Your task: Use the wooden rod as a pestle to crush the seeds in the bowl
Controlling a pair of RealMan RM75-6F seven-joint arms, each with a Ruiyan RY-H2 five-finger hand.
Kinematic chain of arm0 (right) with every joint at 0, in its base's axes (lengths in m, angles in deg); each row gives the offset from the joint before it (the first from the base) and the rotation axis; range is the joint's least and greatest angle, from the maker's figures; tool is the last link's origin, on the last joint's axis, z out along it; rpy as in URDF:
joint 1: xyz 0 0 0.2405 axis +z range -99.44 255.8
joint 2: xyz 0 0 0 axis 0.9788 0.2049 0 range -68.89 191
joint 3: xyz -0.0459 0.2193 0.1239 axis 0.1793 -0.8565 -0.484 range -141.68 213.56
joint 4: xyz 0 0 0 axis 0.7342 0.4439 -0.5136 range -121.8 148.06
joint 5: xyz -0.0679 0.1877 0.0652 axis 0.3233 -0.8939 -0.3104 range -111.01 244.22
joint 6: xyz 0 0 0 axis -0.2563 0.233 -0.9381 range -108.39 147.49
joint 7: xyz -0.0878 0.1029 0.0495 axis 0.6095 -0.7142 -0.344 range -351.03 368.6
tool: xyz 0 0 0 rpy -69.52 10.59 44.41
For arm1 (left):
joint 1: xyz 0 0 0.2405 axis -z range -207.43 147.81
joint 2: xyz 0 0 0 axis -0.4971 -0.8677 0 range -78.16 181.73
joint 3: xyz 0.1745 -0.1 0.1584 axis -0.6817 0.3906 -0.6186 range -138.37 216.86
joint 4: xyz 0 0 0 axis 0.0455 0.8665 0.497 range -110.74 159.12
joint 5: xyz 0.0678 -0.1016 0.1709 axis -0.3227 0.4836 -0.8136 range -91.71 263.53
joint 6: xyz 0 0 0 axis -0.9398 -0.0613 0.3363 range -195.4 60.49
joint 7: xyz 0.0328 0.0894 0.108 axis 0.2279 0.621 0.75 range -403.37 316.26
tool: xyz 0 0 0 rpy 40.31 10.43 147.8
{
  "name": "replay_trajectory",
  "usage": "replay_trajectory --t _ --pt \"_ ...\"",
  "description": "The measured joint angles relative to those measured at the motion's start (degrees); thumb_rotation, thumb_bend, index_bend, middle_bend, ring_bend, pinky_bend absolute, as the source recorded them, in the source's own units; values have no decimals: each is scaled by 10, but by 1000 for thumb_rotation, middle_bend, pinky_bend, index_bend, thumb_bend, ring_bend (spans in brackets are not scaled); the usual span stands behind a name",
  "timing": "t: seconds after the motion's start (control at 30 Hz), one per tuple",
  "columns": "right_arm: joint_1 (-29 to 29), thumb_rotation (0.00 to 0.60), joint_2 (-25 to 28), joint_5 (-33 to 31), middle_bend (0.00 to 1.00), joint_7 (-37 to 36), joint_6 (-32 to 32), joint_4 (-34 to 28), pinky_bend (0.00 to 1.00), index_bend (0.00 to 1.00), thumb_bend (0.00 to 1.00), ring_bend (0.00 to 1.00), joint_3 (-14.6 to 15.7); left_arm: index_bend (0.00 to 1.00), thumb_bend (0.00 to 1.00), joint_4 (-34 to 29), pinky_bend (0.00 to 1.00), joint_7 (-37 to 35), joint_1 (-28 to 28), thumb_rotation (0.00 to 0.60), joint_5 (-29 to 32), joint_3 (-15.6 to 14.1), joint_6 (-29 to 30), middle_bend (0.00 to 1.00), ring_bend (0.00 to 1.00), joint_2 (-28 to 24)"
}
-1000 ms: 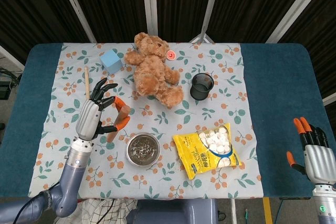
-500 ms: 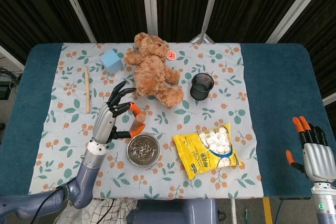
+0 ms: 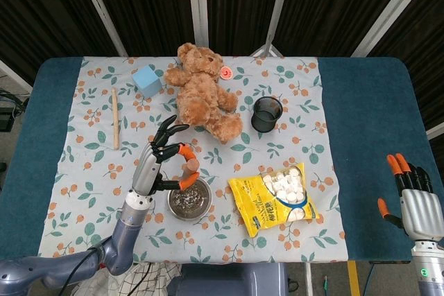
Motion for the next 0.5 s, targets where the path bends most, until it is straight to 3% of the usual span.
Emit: replay_trajectory --t 0.5 --pt "1 600 0 -5 0 5 -1 -2 0 0 416 0 -2 618 792 102 61 -62 4 600 7 -25 4 706 182 53"
